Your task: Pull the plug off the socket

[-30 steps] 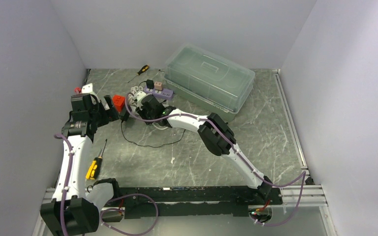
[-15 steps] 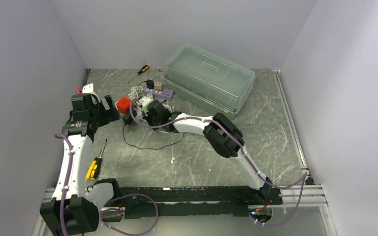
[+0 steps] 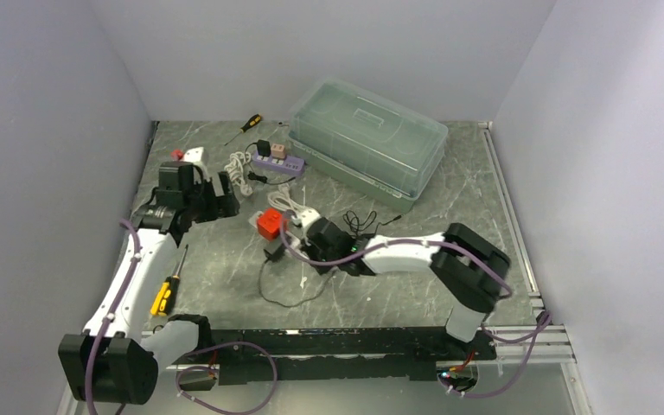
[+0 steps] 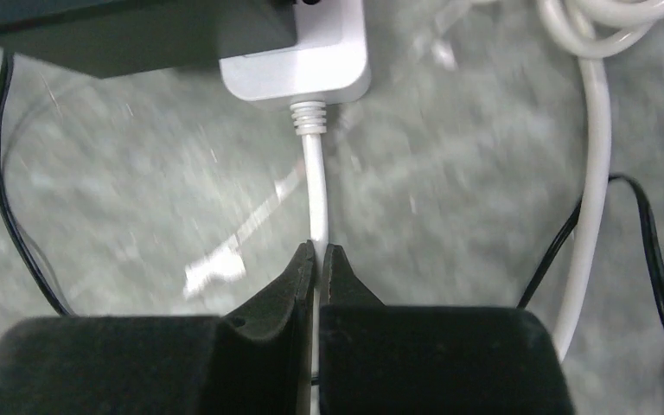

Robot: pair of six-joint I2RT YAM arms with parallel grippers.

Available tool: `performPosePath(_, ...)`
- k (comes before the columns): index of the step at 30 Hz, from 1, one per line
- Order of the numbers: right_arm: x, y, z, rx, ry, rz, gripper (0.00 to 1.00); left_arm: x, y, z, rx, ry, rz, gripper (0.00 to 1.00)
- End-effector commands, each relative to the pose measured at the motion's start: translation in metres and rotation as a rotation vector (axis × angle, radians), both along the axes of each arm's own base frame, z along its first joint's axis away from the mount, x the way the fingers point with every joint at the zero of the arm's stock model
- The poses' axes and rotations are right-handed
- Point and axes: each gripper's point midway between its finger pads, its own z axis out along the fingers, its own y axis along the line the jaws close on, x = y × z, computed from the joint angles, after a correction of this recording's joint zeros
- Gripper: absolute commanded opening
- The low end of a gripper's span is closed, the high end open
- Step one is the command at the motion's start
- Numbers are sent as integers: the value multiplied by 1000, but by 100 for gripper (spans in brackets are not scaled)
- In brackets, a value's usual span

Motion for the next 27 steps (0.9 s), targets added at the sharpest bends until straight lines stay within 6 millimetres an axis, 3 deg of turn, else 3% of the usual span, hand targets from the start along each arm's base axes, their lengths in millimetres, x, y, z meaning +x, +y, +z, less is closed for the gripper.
performPosePath(1, -23, -45, 3, 15, 49, -158, 0, 4, -41, 3, -54, -1, -150, 99)
performPosePath(5, -34, -72, 10, 37, 44, -217, 0, -1, -79, -3, -138, 30, -292, 99)
performPosePath(6, -34, -75, 14, 44, 38, -227, 6, -3, -89, -4, -164, 38, -332, 99)
performPosePath(8, -33, -77, 24, 66, 24, -241, 34, -6, -105, -6, -199, 55, -395, 98)
performPosePath(10, -29, -74, 41, 103, 4, -253, 54, -9, -121, -9, -236, 76, -453, 98)
performPosePath(13, -20, -67, 71, 161, -26, -300, 73, -15, -135, -17, -286, 121, -499, 98)
performPosePath(18, -12, -52, 106, 245, 13, -524, 76, -16, -145, -37, -326, 219, -494, 92)
performPosePath(21, -19, -33, 108, 265, 42, -593, 76, -12, -149, -47, -342, 276, -487, 83)
performPosePath(27, -36, 1, 90, 328, 129, -638, 76, -9, -159, -54, -393, 320, -497, 79)
